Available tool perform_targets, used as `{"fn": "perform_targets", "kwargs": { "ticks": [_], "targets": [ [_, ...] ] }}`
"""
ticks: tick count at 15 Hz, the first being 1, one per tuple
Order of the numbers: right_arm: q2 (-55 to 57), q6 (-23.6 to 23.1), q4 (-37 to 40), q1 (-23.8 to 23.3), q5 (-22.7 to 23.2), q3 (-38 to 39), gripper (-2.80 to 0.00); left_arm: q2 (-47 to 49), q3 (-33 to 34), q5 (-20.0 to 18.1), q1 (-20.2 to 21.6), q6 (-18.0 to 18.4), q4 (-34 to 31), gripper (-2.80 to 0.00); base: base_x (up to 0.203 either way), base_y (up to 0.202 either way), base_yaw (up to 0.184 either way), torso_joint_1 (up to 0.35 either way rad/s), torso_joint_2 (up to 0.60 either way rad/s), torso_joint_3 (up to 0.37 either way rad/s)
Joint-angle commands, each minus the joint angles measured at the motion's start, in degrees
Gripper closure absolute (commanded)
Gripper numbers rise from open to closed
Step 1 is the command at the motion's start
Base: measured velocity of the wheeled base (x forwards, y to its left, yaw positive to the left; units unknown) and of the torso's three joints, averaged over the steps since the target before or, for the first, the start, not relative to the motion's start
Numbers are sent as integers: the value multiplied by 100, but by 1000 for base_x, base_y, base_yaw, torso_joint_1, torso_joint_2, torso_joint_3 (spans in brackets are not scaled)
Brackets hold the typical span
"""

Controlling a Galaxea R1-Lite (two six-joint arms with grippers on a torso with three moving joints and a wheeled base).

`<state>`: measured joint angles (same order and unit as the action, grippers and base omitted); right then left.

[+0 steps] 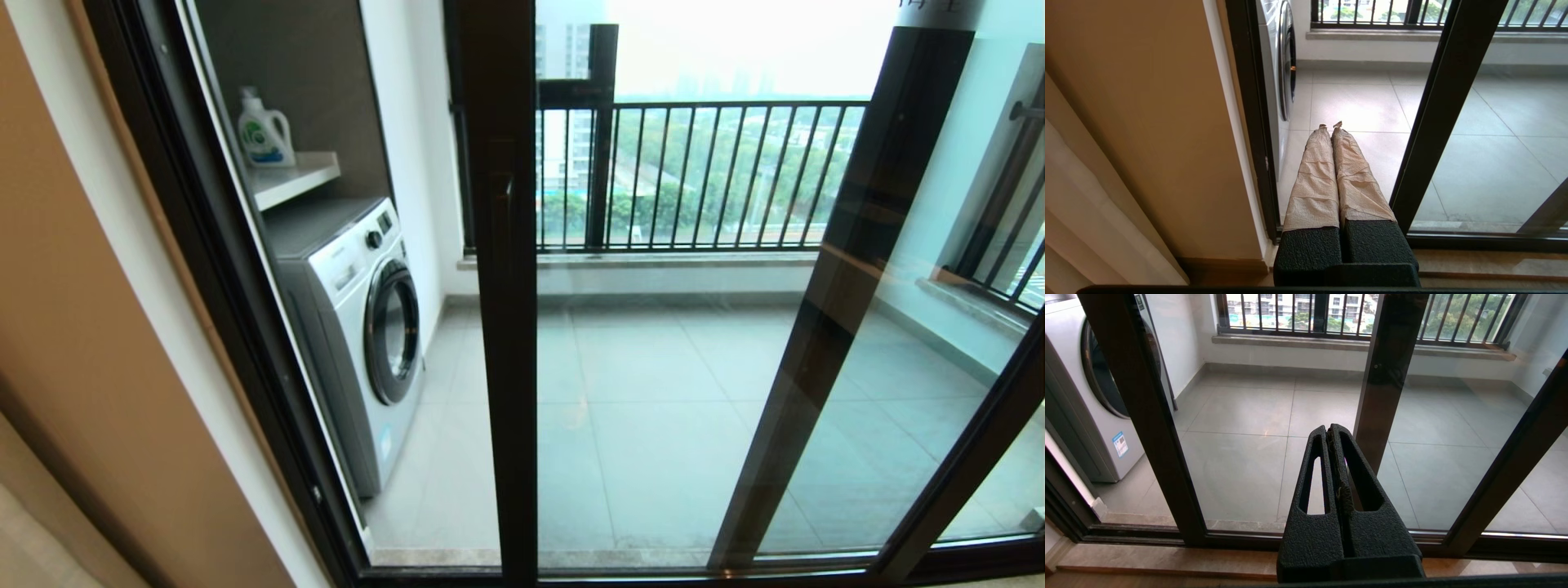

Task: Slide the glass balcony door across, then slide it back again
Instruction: Close the slid door

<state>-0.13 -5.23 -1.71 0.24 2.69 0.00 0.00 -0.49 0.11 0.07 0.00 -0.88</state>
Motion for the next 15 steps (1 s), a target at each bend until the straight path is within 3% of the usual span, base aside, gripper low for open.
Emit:
{"fn": "perform_targets", "kwargs": {
  "ticks": [1,11,13,15],
  "targets": [
    [13,-4,-5,2,3,70,0,9,5,-2,1,0,0,0,0,0,0,0,0,0],
    [13,-4,-5,2,-6,70,0,9,-18,-11,1,31,41,0,0,0,0,0,0,0],
    [13,-4,-5,2,-5,70,0,114,-658,-187,1,26,172,0,0,0,0,0,0,0],
    [13,-4,-5,2,3,70,0,813,-1280,-516,6,55,166,0,0,0,0,0,0,0]
  ]
}}
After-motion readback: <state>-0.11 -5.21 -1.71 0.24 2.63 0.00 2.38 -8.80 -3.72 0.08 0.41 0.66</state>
